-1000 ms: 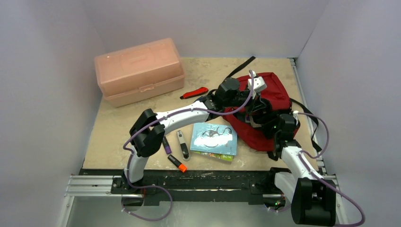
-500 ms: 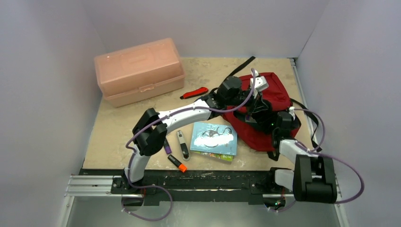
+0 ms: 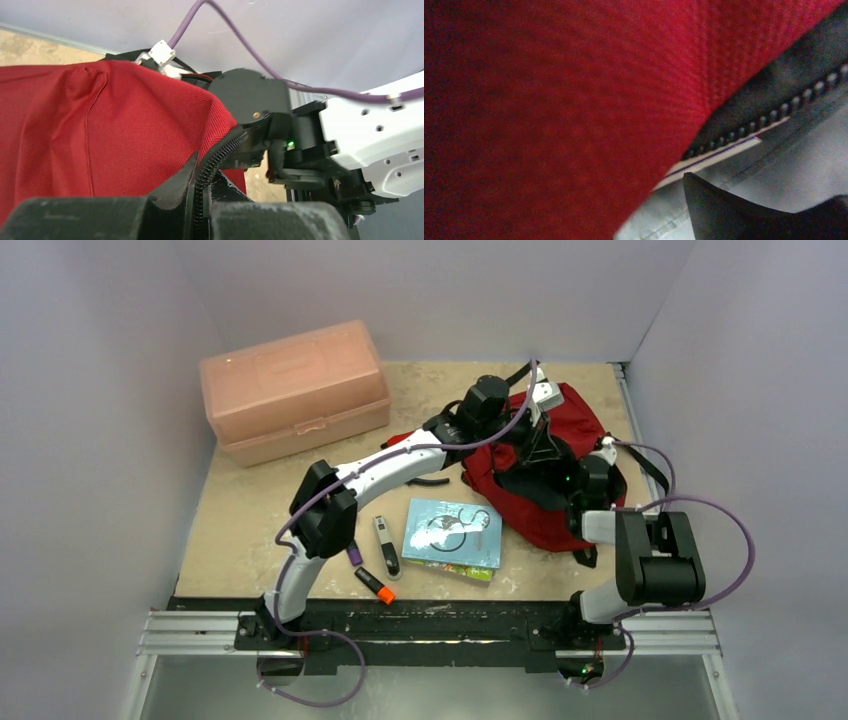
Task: Pack the student bag
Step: Place the book in the student bag.
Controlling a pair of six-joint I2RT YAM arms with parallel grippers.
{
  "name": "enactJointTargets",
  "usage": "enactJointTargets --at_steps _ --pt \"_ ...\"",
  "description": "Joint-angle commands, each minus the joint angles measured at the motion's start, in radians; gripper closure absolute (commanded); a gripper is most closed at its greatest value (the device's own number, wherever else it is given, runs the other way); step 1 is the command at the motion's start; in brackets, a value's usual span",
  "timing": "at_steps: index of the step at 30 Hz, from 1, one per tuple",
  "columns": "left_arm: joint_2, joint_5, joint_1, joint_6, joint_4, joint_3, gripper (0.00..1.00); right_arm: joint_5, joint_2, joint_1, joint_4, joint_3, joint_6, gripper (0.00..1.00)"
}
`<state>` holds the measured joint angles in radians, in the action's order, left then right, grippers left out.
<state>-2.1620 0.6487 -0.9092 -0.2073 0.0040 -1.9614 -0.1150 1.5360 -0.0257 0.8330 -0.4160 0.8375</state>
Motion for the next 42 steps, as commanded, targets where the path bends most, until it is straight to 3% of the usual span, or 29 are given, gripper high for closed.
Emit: enactJointTargets --at_steps 1,6,11,18,24,29,32,35,38,40,42 --pt "0.028 0.033 0.02 0.023 -0.042 0.004 1.0 0.054 -0.117 -0.003 -0.237 -0.055 -0.114 0.23" --pt "0.033 0.009 0.036 0.037 -0.055 0.008 1.0 0.045 -0.222 -0.003 -0.554 -0.078 -0.126 0.08" --pt "0.043 -0.041 0.037 0.003 -0.087 0.01 1.0 0.111 -0.417 -0.002 -0.891 -0.083 -0.107 0.07" --pt "0.02 -0.141 0.038 -0.198 -0.088 0.02 0.86 0.303 -0.786 0.016 -1.427 -0.214 -0.07 0.06" --pt "0.009 -0.162 0.036 -0.367 -0.075 0.018 0.8 0.45 -0.809 0.018 -1.78 -0.479 -0.109 0.08" --pt "-0.02 -0.163 0.035 -0.402 -0.089 0.005 0.71 0.353 -0.838 0.018 -1.736 -0.661 -0.238 0.12" --pt "0.016 -0.186 0.035 -0.366 -0.109 0.035 0.57 0.189 -0.878 0.018 -1.603 -0.636 -0.412 0.09" --pt "0.104 -0.204 0.038 -0.358 -0.035 0.165 0.39 0.021 -0.876 0.018 -1.5 -0.582 -0.545 0.08" --pt "0.199 -0.227 0.051 -0.348 -0.097 0.241 0.31 -0.042 -0.844 0.033 -1.45 -0.596 -0.618 0.07" --pt "0.273 -0.236 0.063 -0.349 -0.144 0.301 0.27 -0.07 -0.806 0.131 -1.421 -0.614 -0.656 0.06" --pt "0.365 -0.266 0.082 -0.343 -0.185 0.387 0.25 0.053 -0.782 0.32 -1.412 -0.627 -0.693 0.04"
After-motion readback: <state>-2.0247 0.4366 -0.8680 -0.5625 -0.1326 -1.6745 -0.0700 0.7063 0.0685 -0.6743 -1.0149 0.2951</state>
